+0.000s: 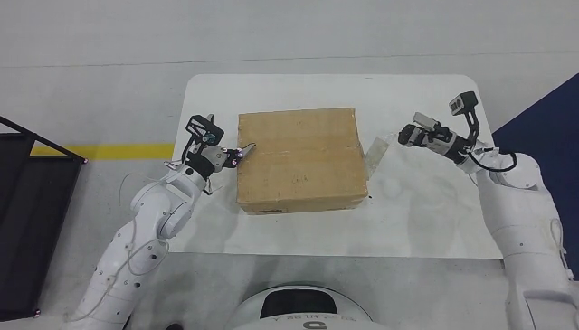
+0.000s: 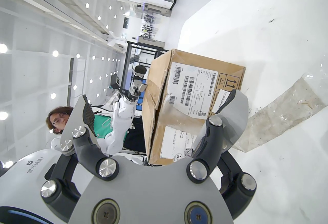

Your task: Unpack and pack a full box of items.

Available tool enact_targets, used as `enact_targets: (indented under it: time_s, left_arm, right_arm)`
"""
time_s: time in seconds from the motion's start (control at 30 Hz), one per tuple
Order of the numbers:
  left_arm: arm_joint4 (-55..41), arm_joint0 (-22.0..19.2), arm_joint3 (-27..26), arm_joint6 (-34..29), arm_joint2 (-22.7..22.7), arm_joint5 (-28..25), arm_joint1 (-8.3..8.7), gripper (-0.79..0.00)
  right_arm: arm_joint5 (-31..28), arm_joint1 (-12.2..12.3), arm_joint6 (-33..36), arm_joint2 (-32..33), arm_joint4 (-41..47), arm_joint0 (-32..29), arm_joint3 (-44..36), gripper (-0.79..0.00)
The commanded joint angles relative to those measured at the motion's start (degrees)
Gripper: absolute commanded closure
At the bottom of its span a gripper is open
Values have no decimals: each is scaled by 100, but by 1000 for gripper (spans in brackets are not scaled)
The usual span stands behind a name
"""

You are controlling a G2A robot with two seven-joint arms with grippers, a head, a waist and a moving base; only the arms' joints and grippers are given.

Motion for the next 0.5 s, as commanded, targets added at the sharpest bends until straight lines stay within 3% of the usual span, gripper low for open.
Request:
enact_targets:
  time_s: [0.0,0.2,0.3,0.47]
  left_arm:
    - [0,0,0,0,0,0,0,-785]
    - [0,0,0,0,0,0,0,-785]
    - [0,0,0,0,0,0,0,-785]
    - [0,0,0,0,0,0,0,-785]
  right_arm:
    - [-2,0,1,0,-3,-1,-1,-785]
    - [-48,0,50,-32,-56,-7,-85,-785]
    - [-779,69,191,-40,-1032,-316,-708,-785]
    - [-1611,183,-559,56,-2649,-984,-1615,-785]
